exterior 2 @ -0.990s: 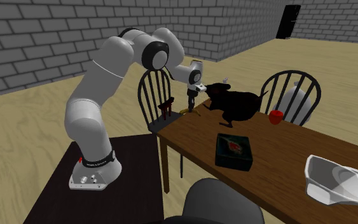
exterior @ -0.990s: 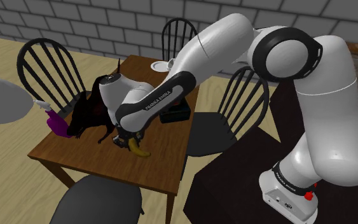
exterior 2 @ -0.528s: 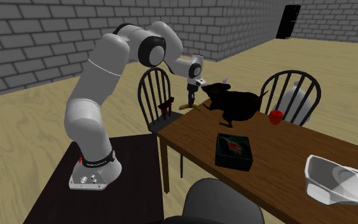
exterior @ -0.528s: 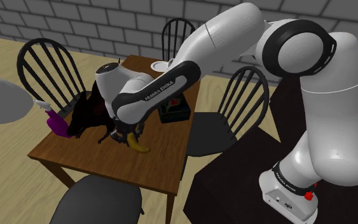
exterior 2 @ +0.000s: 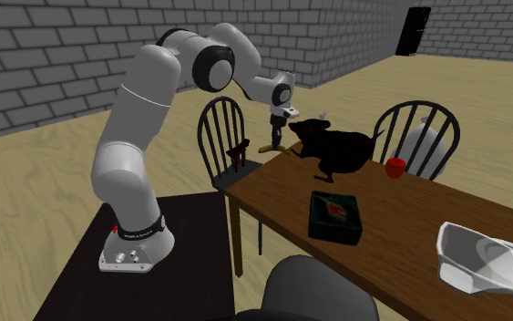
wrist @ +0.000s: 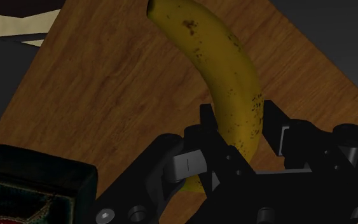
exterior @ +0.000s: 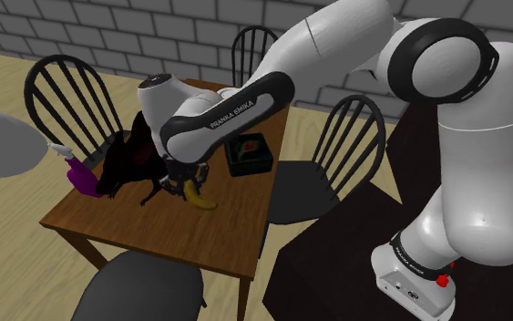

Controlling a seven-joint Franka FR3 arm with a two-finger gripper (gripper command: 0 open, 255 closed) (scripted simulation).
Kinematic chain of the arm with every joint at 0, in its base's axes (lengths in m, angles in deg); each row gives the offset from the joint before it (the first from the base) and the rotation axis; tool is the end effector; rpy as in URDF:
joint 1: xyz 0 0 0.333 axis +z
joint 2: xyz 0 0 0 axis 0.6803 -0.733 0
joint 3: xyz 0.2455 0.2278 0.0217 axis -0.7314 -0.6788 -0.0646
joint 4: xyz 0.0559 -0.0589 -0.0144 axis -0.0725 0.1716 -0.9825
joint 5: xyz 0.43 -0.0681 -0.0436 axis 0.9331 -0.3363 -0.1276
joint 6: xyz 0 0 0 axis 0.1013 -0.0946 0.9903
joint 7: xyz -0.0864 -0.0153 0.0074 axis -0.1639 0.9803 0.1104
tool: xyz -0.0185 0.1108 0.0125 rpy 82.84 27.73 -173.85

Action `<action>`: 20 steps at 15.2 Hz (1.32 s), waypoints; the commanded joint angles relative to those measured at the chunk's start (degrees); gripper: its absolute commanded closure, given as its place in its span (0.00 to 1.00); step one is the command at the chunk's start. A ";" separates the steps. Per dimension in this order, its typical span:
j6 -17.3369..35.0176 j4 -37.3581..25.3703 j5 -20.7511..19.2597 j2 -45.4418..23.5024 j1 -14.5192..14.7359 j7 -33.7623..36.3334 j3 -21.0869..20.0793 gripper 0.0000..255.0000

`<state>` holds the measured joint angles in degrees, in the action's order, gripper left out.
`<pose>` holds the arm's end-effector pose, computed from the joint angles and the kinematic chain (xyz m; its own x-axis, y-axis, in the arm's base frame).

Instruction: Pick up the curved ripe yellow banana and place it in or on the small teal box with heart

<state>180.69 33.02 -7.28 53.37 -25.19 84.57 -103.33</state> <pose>0.5588 0.4365 0.2625 0.9876 -0.1199 -0.1014 -0.1154 -0.9921 0.0489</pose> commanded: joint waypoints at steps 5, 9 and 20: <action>0.06 1.78 0.64 1.88 -5.88 -7.06 1.32 1.00; -0.20 1.70 0.83 2.18 -9.49 -11.77 2.43 1.00; -3.08 -4.54 0.64 -0.74 -18.10 -24.32 5.87 1.00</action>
<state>178.14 29.81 -6.55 53.39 -42.48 61.65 -97.86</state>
